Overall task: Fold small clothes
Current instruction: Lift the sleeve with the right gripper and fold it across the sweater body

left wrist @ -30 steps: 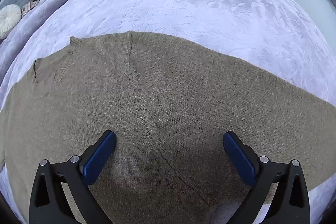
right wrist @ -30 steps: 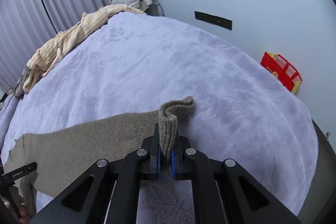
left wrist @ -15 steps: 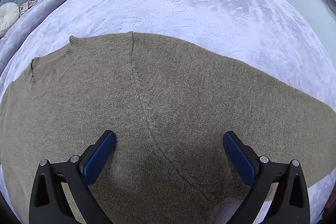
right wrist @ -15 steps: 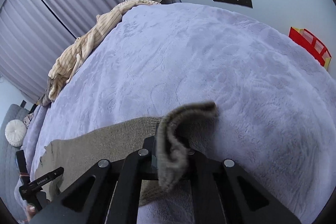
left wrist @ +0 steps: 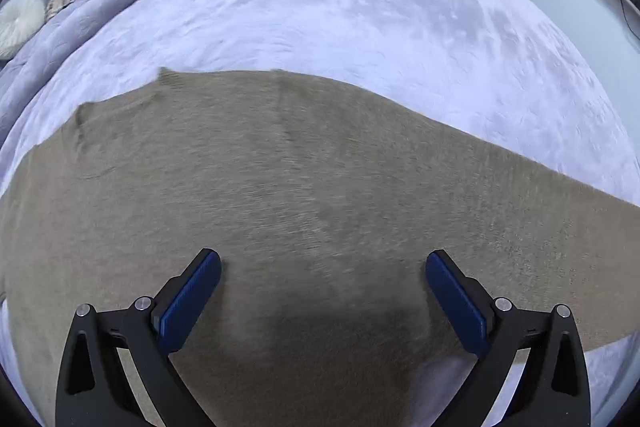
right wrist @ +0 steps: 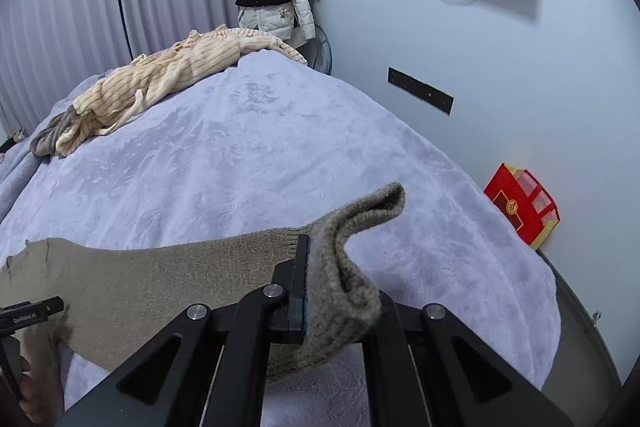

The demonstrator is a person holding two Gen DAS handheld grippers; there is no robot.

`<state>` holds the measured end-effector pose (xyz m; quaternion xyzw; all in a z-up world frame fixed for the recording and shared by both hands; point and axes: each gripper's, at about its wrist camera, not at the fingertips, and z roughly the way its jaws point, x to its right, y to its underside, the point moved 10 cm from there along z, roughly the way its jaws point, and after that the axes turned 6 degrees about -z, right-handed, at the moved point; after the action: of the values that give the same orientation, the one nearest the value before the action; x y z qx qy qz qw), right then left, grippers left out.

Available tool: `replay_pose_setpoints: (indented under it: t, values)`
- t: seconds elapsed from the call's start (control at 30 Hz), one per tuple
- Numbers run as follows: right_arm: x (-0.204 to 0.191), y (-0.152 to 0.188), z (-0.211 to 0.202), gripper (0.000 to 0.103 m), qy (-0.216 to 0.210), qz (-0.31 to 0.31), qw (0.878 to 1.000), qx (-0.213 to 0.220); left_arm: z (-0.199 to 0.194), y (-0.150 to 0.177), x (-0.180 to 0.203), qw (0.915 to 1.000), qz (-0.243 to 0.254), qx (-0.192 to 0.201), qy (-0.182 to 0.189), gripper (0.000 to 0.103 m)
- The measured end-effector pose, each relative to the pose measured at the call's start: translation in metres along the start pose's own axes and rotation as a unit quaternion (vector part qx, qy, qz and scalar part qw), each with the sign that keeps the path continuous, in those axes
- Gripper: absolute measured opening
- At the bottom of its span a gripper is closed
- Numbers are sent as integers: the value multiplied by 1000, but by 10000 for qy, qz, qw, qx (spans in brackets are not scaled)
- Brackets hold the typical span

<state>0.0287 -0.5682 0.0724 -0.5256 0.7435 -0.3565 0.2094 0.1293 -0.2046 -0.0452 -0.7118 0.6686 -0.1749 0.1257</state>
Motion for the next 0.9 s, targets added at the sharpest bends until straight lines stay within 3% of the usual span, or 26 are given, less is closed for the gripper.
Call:
replay_pose_setpoints:
  t: [0.2, 0.4, 0.7, 0.9]
  values:
    - [-48, -19, -31, 5, -68, -401, 9989, 236, -7, 17, -33, 9999, -83, -137, -41, 103]
    - [-110, -31, -56, 5, -404, -651, 9964, 374, -20, 27, -62, 9997, -183, -120, 85, 103]
    - [-224, -35, -81, 5, -940, -1240, 9866, 490, -52, 28, -126, 9986, -315, 415, -74, 103]
    - [-294, -24, -89, 5, -1245, -1556, 9791, 405, -54, 32, -170, 9973, -566, 448, -114, 103]
